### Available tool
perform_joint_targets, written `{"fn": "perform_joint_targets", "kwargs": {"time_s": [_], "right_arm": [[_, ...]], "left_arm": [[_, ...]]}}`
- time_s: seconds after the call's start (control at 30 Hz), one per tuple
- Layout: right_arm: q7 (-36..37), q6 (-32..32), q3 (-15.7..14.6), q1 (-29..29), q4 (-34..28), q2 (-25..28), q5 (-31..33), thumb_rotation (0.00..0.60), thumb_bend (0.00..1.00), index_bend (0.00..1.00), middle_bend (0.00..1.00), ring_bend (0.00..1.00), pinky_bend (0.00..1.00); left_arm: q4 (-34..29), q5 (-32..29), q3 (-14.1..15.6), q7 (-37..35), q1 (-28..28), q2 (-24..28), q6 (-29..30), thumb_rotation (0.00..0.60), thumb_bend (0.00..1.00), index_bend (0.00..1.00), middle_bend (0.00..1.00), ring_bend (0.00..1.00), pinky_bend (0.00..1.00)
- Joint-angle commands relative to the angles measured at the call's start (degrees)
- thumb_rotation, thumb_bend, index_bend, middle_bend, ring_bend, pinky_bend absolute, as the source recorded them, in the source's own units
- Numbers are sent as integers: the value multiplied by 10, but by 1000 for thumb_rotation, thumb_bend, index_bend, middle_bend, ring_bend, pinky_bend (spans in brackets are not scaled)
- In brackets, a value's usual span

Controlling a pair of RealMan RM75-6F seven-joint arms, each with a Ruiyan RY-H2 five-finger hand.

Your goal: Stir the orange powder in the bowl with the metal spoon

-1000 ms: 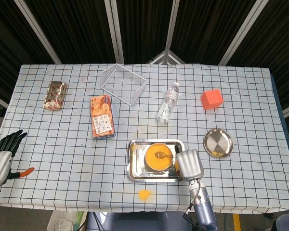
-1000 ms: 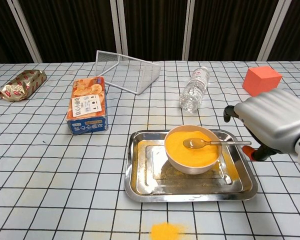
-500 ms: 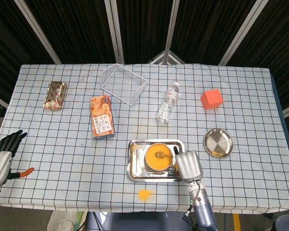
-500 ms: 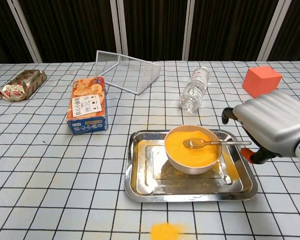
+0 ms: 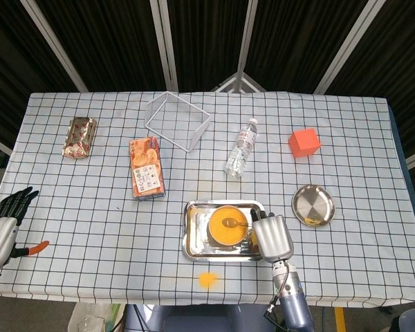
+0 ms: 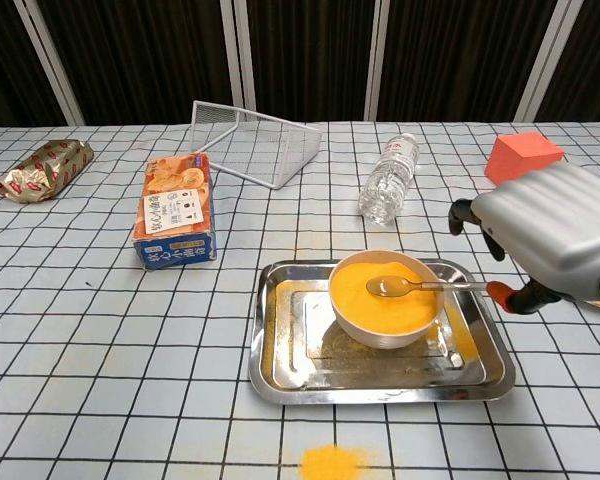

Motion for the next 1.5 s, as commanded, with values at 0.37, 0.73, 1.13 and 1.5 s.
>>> {"fn": "perform_joint_targets", "kwargs": {"time_s": [0.37, 0.73, 1.13, 1.5], "right_arm": [[23, -14, 0, -2, 37, -12, 5, 600, 402, 383, 454, 632, 821], [43, -22, 2, -2, 68, -27, -1, 600, 402, 422, 454, 632, 821], [56, -29, 7, -2, 85, -32, -1, 600, 414, 451, 454, 632, 821], [63, -33, 8, -3, 91, -42, -5, 600, 417, 460, 454, 632, 821]], "left_arm": [[-1, -2, 0, 1, -1, 1, -3, 600, 6, 0, 0, 0, 0], [-2, -4, 0, 3, -1, 1, -4, 600, 6, 0, 0, 0, 0], [-3, -6, 0, 3, -1, 1, -6, 600, 6, 0, 0, 0, 0], [-3, -6, 0, 4, -1, 1, -6, 600, 6, 0, 0, 0, 0]]}}
